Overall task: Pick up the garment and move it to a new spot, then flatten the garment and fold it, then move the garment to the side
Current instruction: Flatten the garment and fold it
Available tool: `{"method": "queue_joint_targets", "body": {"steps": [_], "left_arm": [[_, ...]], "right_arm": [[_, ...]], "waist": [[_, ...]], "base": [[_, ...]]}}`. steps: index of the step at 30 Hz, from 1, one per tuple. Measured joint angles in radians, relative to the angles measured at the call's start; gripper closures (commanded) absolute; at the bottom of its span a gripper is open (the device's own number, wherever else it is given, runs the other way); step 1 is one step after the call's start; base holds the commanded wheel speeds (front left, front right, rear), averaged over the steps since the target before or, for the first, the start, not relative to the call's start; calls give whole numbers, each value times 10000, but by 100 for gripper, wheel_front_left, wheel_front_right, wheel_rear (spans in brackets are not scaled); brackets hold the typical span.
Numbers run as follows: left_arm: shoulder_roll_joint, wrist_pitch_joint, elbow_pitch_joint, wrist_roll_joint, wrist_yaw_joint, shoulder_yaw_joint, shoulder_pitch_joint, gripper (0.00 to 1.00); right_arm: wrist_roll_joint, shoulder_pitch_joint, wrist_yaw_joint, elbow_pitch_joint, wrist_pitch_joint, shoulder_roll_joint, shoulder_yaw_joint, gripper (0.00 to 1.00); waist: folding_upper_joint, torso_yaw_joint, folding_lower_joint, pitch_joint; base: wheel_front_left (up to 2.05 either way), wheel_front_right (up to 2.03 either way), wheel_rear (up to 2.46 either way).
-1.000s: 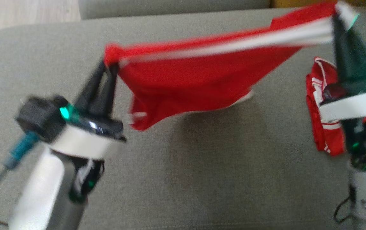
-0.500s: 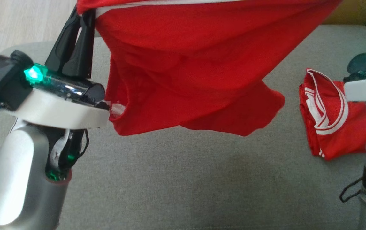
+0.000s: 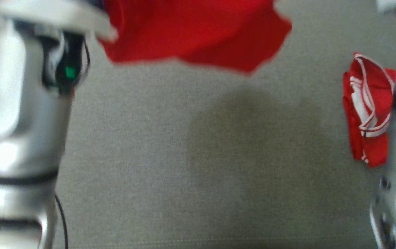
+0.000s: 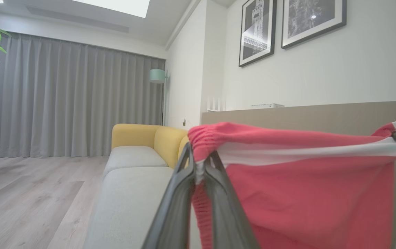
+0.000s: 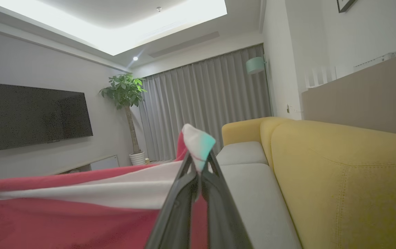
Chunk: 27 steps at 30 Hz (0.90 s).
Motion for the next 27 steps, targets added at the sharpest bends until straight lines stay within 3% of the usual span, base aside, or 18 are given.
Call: {"method": "queue_joint_targets", "body": {"steps": [7,17,23,27], "left_arm": [[-541,-1271,4153,104,-380,127,-3029,100],[-1223,-1593,9323,253,-675,-75,-3521,100],[-1499,-1670,10709,90,-849,-336,-3176,100],[-1555,-1672,10675,-313,-928,-280,-2010,100]], "right_arm": [[79,-3470,-2,4196,-1507,59,650,100],[-673,-4188,-2,9513,-3166,174,2451,100],[-125,-3982,-2,10659,-4061,178,3392,100],[445,-2587,-2,10920,-4677,215,3818,100]], "waist": [[0,69,3,750],[0,-34,1,1255],[0,28,2,1769],[0,-10,-1,1661]], "base": [[0,0,0],[0,0,0],[0,0,0],[0,0,0]]}}
